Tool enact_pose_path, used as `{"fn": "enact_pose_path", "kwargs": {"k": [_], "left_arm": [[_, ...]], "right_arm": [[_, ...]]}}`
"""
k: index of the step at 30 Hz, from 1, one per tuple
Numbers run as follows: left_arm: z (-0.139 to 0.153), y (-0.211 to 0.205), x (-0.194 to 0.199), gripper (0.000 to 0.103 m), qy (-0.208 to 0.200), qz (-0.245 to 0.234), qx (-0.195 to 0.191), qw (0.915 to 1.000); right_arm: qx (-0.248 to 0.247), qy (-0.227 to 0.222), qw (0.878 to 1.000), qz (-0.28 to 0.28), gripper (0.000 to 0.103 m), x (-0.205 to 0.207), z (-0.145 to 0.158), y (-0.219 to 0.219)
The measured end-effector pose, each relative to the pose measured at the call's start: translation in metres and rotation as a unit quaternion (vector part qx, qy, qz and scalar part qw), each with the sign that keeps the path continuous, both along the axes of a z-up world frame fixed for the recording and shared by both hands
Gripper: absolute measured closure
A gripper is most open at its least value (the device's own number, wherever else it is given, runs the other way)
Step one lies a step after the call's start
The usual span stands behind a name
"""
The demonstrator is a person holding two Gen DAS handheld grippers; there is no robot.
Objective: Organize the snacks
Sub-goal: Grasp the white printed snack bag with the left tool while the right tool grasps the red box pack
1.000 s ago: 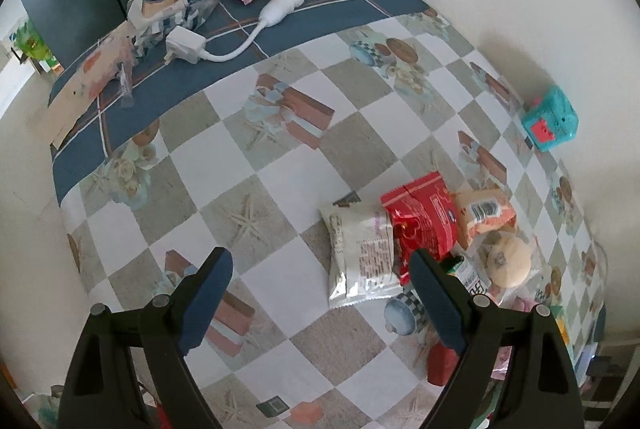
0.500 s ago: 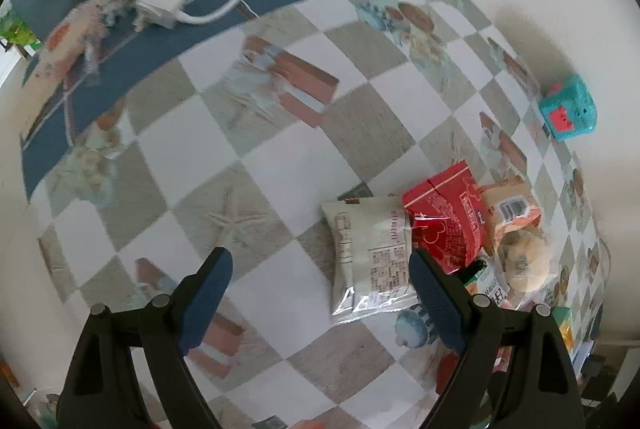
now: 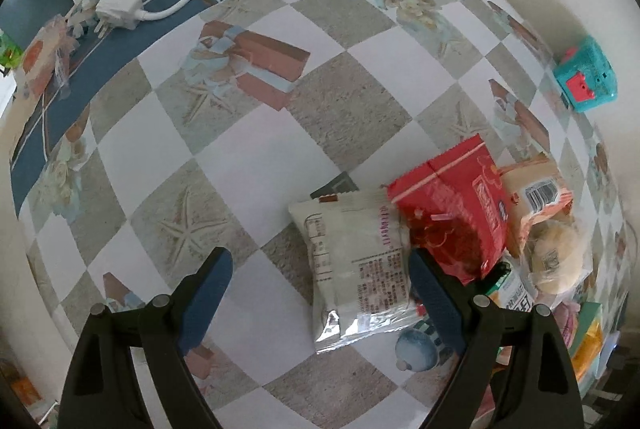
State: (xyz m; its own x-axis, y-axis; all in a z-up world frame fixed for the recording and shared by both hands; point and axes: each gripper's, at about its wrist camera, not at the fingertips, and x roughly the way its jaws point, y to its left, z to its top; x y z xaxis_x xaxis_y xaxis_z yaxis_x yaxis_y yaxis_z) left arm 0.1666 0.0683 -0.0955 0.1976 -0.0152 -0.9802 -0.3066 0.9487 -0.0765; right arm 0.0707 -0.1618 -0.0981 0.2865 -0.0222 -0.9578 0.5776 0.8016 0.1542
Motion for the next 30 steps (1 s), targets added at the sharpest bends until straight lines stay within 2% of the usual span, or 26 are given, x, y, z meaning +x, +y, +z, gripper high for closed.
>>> {"fn": "enact_pose_path", "kwargs": {"k": [6,11,16,19,20,23,24,27,30], "left_arm": [[-0.005,-0.012,0.003,0.013,0.011,-0.029,0.026,0.9992],[-0.008,-0.007,0.001,0.013,0.024,0.0,0.045,0.9987],[-0.012,0.001,0.003,0.013,0.035,0.011,0.043,0.9984],[-0.014,-0.004,0.005,0.015,0.035,-0.007,0.038,0.9986],[-0.014,-0.008,0.006,0.017,0.034,-0.013,0.038,0.9986],[-0.014,-0.017,0.007,0.04,0.031,-0.031,0.041,0.9982],[-0.014,-0.019,0.006,0.044,0.032,-0.034,0.04,0.9981],[-0.013,-0.024,0.006,0.049,0.027,-0.044,0.043,0.9977],[-0.014,-0.029,0.007,0.049,0.027,-0.048,0.05,0.9972]], "right_arm": [[0.001,0.006,1.0,0.014,0.0,0.008,-0.005,0.006],[0.007,0.026,1.0,0.006,0.0,0.0,-0.009,-0.003],[0.01,0.029,0.999,0.011,0.005,-0.003,-0.011,-0.006],[-0.002,0.025,0.999,0.025,0.017,-0.008,-0.008,0.0],[-0.005,0.024,0.999,0.032,0.022,-0.008,-0.006,0.005],[-0.018,0.024,0.998,0.054,0.027,-0.004,-0.007,0.015],[-0.025,0.025,0.998,0.06,0.028,-0.003,-0.007,0.017],[-0.044,0.028,0.996,0.079,0.028,-0.001,-0.009,0.027],[-0.069,0.034,0.992,0.095,0.028,0.004,-0.011,0.044]]}}
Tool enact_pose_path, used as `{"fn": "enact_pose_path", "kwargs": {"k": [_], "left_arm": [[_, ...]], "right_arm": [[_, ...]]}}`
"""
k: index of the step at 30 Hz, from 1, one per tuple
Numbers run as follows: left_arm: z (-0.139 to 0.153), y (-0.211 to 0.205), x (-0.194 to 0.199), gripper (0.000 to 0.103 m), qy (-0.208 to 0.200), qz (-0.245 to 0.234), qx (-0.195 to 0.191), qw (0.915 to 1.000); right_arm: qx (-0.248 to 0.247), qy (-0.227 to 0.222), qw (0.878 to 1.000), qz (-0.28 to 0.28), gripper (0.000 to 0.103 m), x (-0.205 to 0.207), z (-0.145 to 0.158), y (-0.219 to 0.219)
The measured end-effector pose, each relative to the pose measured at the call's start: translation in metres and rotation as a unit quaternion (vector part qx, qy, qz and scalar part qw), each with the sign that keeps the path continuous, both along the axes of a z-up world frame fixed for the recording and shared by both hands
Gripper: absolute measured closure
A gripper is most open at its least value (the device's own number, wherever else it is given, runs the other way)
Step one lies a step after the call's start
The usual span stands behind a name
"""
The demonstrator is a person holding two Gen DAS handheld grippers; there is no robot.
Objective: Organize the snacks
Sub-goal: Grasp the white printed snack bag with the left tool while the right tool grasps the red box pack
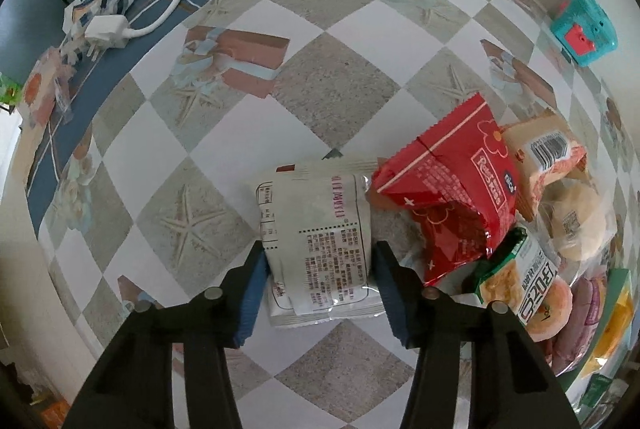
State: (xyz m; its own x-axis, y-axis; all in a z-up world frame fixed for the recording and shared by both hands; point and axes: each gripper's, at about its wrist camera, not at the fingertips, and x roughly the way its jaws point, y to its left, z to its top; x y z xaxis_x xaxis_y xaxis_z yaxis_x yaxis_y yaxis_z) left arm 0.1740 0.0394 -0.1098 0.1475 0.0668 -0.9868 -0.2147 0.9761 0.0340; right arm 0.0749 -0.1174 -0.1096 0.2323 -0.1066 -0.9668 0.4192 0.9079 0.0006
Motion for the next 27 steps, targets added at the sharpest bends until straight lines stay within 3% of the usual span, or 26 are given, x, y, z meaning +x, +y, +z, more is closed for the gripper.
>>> {"fn": "enact_pose_path", "kwargs": {"k": [5,12,13,14,15,27], "left_arm": [[0.001,-0.015,-0.001,0.049,0.001,0.001,0.001,1.0],[0.003,0.0,-0.006,0.049,0.002,-0.004,0.002,1.0],[0.005,0.001,-0.007,0.05,0.001,-0.005,0.002,1.0],[0.007,0.001,-0.009,0.05,0.0,-0.006,0.002,1.0],[0.007,-0.001,-0.01,0.051,-0.001,-0.007,0.003,1.0],[0.026,0.0,-0.018,0.051,-0.019,-0.002,-0.018,0.9997]], "right_arm": [[-0.012,-0.008,1.0,0.011,0.029,-0.001,-0.004,0.011],[-0.015,-0.019,0.999,0.026,0.029,-0.007,-0.011,0.009],[-0.016,-0.023,0.999,0.029,0.035,-0.008,-0.009,0.01],[-0.017,-0.028,0.999,0.034,0.049,-0.009,-0.008,0.011],[-0.016,-0.03,0.999,0.038,0.053,-0.017,-0.003,0.005],[0.03,-0.042,0.998,0.02,0.061,-0.029,0.018,-0.022]]}}
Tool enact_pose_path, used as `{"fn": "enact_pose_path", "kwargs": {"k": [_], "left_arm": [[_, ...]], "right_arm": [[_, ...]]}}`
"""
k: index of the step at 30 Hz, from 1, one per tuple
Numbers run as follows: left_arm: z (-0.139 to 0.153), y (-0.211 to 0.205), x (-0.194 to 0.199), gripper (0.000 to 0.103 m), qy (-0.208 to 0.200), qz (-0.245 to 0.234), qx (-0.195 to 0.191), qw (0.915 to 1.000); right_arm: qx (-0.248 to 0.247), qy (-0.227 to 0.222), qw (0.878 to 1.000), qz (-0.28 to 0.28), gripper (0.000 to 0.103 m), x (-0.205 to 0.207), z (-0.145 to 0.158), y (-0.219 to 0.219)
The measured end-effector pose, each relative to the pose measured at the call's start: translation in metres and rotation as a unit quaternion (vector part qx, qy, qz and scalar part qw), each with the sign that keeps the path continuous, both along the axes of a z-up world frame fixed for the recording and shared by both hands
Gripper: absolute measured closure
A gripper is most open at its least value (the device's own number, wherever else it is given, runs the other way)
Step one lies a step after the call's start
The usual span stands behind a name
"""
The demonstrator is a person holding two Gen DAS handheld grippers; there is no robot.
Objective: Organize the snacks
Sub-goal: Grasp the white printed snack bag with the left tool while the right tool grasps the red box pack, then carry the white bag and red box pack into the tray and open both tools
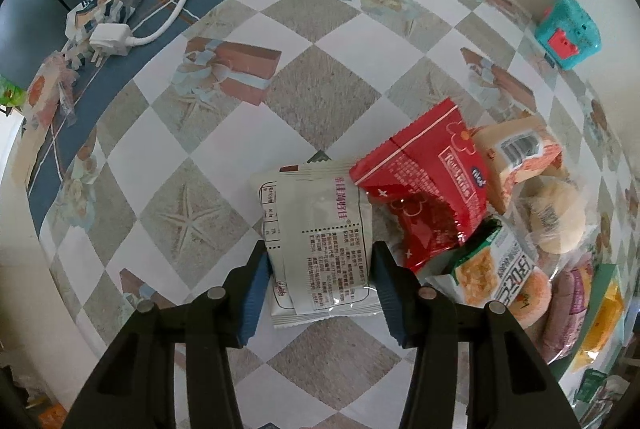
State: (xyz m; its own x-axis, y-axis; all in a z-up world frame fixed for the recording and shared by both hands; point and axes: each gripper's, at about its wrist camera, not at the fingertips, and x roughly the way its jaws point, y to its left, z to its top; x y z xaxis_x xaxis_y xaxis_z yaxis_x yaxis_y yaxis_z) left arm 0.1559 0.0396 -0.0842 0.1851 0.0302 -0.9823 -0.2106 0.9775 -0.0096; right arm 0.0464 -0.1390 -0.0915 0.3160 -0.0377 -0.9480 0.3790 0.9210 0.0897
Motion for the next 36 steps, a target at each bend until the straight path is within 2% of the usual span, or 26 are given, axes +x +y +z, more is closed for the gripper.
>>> {"fn": "enact_pose_path", "kwargs": {"k": [1,15,20,29,36], "left_arm": [[0.004,0.0,-0.001,0.051,-0.006,-0.005,-0.013,0.9999],[0.054,0.017,-0.02,0.051,-0.067,0.003,-0.04,0.997],[0.077,0.014,-0.03,0.051,-0.098,-0.007,-0.034,0.9946],[0.086,-0.029,-0.044,0.051,-0.117,-0.073,-0.039,0.9897],[0.091,-0.08,-0.067,0.051,-0.123,-0.152,-0.047,0.9796]], "right_arm": [[0.002,-0.003,1.0,0.0,0.061,-0.001,0.004,0.0],[0.03,-0.073,0.996,-0.035,0.061,-0.027,0.06,-0.014],[0.025,-0.091,0.994,-0.064,0.061,-0.031,0.075,-0.024],[0.0,-0.103,0.985,-0.139,0.061,-0.055,0.09,-0.07],[-0.001,-0.109,0.971,-0.211,0.061,-0.081,0.096,-0.12]]}}
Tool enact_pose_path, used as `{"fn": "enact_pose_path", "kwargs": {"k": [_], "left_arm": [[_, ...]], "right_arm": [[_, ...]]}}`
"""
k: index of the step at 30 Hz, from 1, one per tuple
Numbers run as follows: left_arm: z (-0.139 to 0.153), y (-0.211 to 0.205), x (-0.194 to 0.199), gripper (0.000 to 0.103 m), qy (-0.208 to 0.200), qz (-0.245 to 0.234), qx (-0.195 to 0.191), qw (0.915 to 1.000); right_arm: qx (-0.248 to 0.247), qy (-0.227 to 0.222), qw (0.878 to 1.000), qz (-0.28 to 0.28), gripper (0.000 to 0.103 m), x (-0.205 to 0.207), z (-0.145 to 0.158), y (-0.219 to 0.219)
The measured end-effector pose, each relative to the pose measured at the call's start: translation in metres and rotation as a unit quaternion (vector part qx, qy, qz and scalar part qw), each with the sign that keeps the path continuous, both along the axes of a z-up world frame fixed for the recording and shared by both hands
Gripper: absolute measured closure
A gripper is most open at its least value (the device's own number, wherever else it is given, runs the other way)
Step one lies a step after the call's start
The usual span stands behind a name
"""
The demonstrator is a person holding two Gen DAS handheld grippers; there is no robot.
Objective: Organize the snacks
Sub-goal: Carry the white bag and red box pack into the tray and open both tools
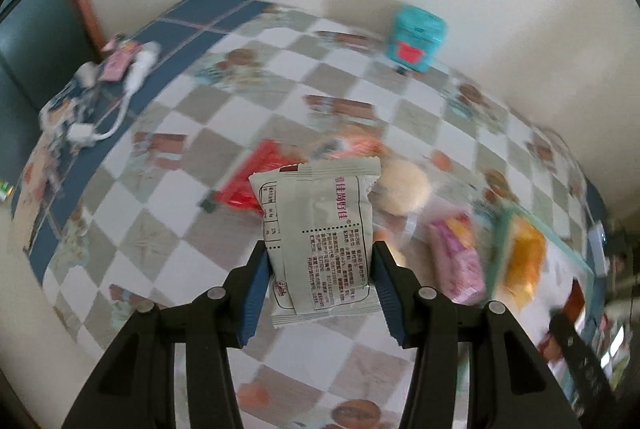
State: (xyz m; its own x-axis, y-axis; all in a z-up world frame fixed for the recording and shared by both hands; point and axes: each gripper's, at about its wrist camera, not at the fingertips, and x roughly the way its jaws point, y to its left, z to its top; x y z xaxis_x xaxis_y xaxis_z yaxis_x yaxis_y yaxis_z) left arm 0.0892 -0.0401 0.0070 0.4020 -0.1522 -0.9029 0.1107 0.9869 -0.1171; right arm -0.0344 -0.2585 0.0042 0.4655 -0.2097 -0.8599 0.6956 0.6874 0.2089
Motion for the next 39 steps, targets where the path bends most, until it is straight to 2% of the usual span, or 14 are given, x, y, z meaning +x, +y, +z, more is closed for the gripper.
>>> {"fn": "enact_pose_path", "kwargs": {"k": [6,12,15,19,24,30,39], "left_arm": [[0.005,-0.047,-0.02,0.051,-0.008,-0.077,-0.006,0.997],[0.004,-0.085,-0.037,0.051,0.0,-0.131,-0.015,0.9913],[0.002,-0.108,-0.049,0.051,0.006,-0.162,-0.019,0.9867],[0.0,-0.138,-0.066,0.051,0.0,-0.197,-0.004,0.9805],[-0.017,-0.178,-0.087,0.051,0.015,-0.252,0.006,0.9677],[-0.04,-0.196,-0.092,0.051,0.034,-0.27,0.011,0.9622],[-0.045,-0.201,-0.086,0.05,0.034,-0.254,0.005,0.9666]], "right_arm": [[0.012,0.003,0.999,-0.051,0.061,-0.02,-0.003,-0.036],[0.025,0.005,0.995,-0.095,0.061,-0.041,-0.007,-0.068],[0.035,0.007,0.993,-0.113,0.061,-0.05,-0.012,-0.079],[0.047,0.005,0.991,-0.129,0.061,-0.06,-0.016,-0.09],[0.058,0.004,0.987,-0.148,0.061,-0.069,-0.021,-0.1],[0.066,0.008,0.986,-0.151,0.061,-0.072,-0.028,-0.104],[0.071,0.02,0.987,-0.142,0.061,-0.065,-0.035,-0.104]]}}
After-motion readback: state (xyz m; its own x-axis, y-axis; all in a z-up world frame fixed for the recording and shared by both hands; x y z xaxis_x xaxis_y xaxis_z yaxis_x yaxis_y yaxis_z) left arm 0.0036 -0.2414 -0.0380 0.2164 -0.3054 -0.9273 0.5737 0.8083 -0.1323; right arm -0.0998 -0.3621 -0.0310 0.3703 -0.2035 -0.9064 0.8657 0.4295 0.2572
